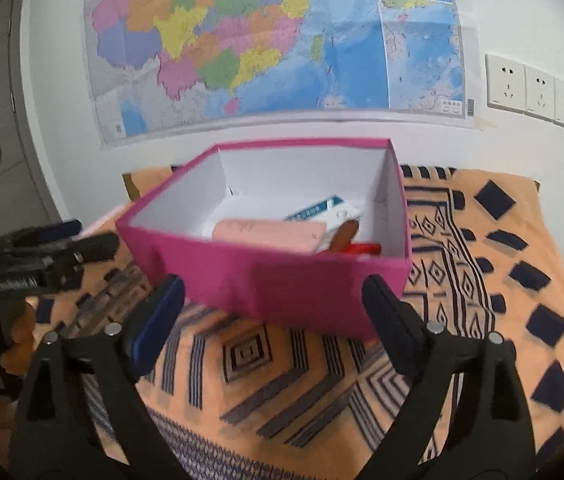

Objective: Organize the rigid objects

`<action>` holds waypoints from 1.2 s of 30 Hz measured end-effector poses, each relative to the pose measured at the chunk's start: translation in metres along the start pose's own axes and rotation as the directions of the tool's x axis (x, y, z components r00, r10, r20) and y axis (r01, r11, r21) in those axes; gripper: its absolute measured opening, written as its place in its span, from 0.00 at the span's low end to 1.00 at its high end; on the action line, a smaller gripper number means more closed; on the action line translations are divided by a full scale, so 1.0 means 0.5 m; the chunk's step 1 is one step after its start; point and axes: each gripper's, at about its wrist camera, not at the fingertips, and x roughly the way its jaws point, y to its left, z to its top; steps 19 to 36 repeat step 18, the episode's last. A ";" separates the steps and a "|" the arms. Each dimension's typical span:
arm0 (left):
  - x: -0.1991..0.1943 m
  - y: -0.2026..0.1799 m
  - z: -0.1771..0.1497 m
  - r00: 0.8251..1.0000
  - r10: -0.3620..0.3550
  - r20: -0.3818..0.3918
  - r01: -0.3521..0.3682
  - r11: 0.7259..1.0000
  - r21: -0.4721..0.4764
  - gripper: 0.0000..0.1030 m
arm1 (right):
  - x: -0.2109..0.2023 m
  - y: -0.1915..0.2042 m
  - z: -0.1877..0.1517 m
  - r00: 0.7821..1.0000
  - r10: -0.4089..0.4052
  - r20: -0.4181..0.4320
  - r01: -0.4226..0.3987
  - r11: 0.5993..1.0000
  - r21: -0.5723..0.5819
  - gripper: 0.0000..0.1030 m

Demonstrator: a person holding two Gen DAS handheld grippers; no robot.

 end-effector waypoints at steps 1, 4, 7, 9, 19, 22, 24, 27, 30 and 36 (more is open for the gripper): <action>-0.001 0.000 -0.009 1.000 0.014 -0.006 -0.014 1.000 -0.002 1.00 | 0.001 0.005 -0.009 1.000 -0.016 -0.006 0.016 1.000 -0.011 0.89; -0.004 -0.001 -0.033 0.999 0.031 -0.028 -0.032 0.999 -0.013 1.00 | 0.008 0.016 -0.033 0.998 -0.046 -0.033 0.045 0.999 -0.024 0.89; -0.006 -0.006 -0.050 0.998 0.043 -0.046 -0.043 0.999 -0.011 1.00 | 0.011 0.021 -0.051 0.998 -0.050 -0.040 0.049 0.999 -0.018 0.89; -0.007 -0.010 -0.059 0.997 0.051 -0.055 -0.051 0.999 -0.007 1.00 | 0.011 0.026 -0.059 0.998 -0.048 -0.049 0.047 0.999 -0.018 0.89; 0.007 -0.030 -0.111 0.989 0.089 -0.121 -0.088 0.996 0.009 1.00 | 0.011 0.037 -0.087 0.996 -0.041 -0.079 0.041 0.999 -0.004 0.89; 0.007 -0.030 -0.111 0.989 0.089 -0.121 -0.088 0.996 0.009 1.00 | 0.011 0.037 -0.087 0.996 -0.041 -0.079 0.041 0.999 -0.004 0.89; 0.007 -0.030 -0.111 0.989 0.089 -0.121 -0.088 0.996 0.009 1.00 | 0.011 0.037 -0.087 0.996 -0.041 -0.079 0.041 0.999 -0.004 0.89; 0.007 -0.030 -0.111 0.989 0.089 -0.121 -0.088 0.996 0.009 1.00 | 0.011 0.037 -0.087 0.996 -0.041 -0.079 0.041 0.999 -0.004 0.89; 0.007 -0.030 -0.111 0.989 0.089 -0.121 -0.088 0.996 0.009 1.00 | 0.011 0.037 -0.087 0.996 -0.041 -0.079 0.041 0.999 -0.004 0.89; 0.007 -0.030 -0.111 0.989 0.089 -0.121 -0.088 0.996 0.009 1.00 | 0.011 0.037 -0.087 0.996 -0.041 -0.079 0.041 0.999 -0.004 0.89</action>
